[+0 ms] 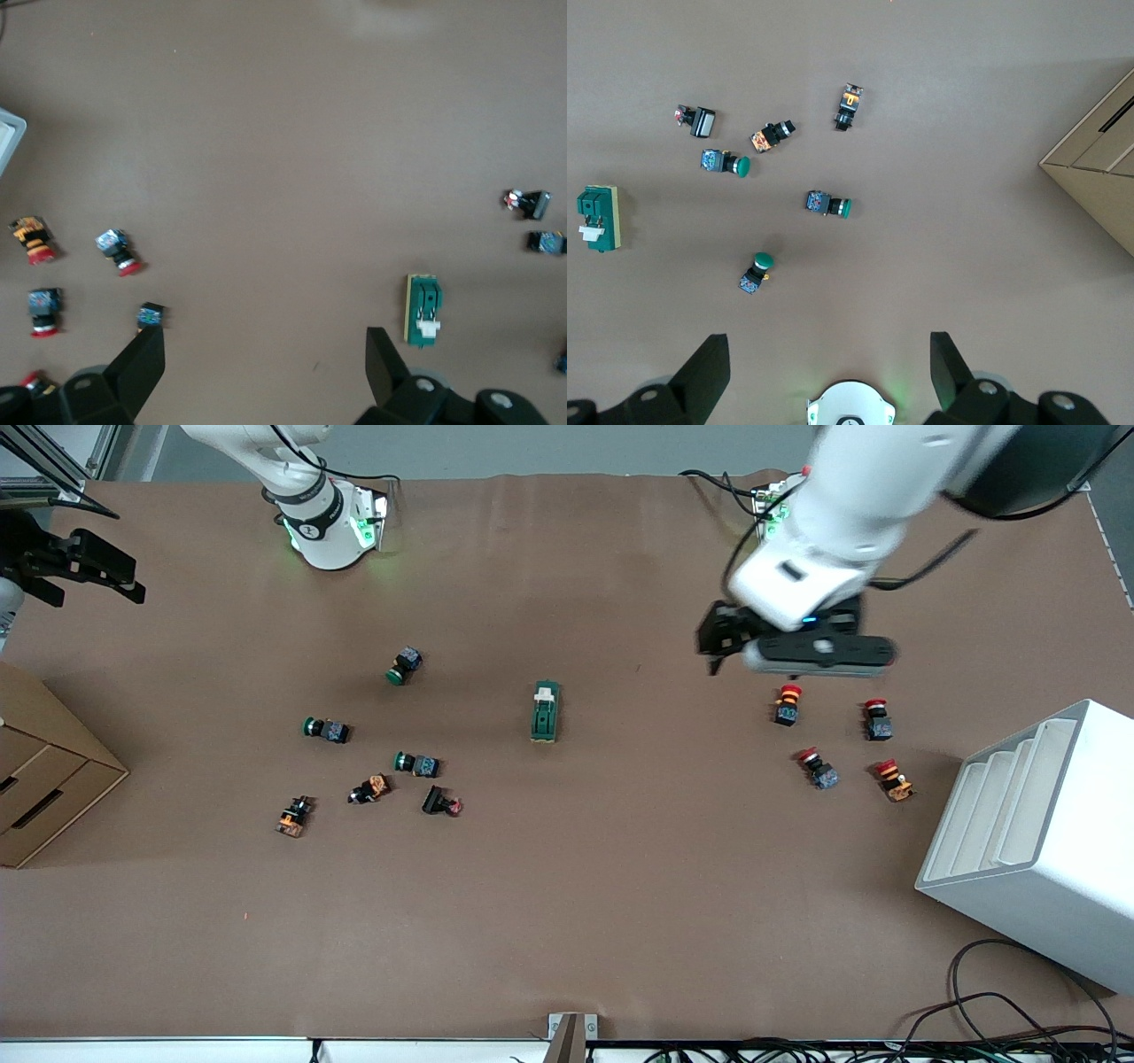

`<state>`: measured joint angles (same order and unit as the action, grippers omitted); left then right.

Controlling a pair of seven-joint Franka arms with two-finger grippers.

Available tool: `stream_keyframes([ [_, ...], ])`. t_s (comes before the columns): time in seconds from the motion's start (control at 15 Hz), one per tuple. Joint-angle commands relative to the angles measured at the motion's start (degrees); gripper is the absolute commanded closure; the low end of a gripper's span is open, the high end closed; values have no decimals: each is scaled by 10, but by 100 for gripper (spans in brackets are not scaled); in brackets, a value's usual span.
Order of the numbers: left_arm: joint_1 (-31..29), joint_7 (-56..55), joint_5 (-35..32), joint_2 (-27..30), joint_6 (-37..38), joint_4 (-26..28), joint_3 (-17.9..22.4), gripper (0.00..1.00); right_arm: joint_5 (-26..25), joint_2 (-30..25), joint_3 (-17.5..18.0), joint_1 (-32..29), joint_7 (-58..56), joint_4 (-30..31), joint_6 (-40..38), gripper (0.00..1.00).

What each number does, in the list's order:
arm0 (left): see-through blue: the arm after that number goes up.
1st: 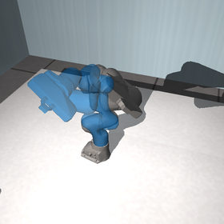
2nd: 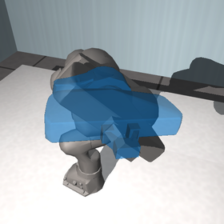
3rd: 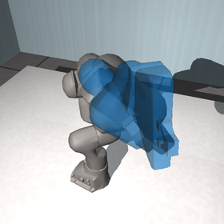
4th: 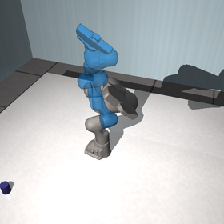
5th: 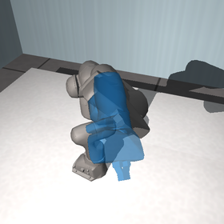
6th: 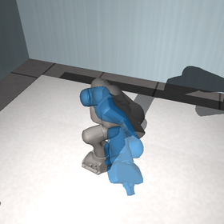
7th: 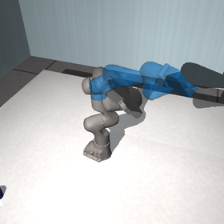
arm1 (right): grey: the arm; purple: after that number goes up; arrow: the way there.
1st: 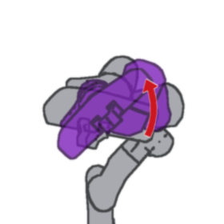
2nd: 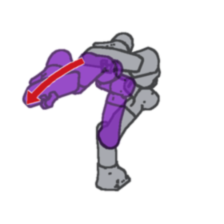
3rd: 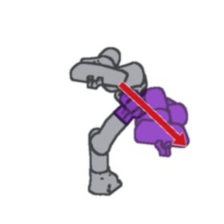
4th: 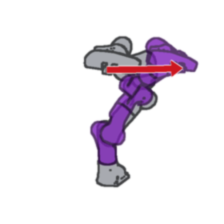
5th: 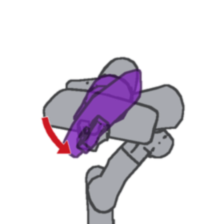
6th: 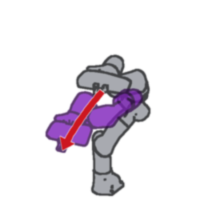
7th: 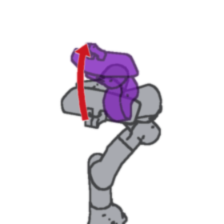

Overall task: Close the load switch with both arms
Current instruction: 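Move the left gripper over the green load switch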

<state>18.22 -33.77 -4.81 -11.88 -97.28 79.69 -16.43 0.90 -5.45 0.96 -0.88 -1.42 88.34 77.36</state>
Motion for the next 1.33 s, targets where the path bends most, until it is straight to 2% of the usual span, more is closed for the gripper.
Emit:
stream_keyframes([
  [0.0, 54, -76, -48, -39, -7, -13, 2, 0, 3, -11, 3, -3, -2, 13, 2, 0],
  [0.47, 188, -275, -188, -140, -104, -5, 2, 1, 2, -11, 4, -4, -2, 8, 3, 0],
  [0.6, 219, -358, -253, -173, -109, -4, 1, 2, 2, -10, 3, -4, 4, 0, 3, 0],
  [0.73, 251, -418, -291, -198, -116, -2, 1, 2, 4, -7, 2, -6, 7, -5, 2, 0],
  [1.07, 298, -596, -411, -216, -195, 86, 0, 2, -2, 5, 1, -10, 5, -18, 2, 0],
  [1.27, 322, -694, -497, -229, -206, 128, 0, 2, -2, 11, 2, -7, 4, -18, 3, 0],
])
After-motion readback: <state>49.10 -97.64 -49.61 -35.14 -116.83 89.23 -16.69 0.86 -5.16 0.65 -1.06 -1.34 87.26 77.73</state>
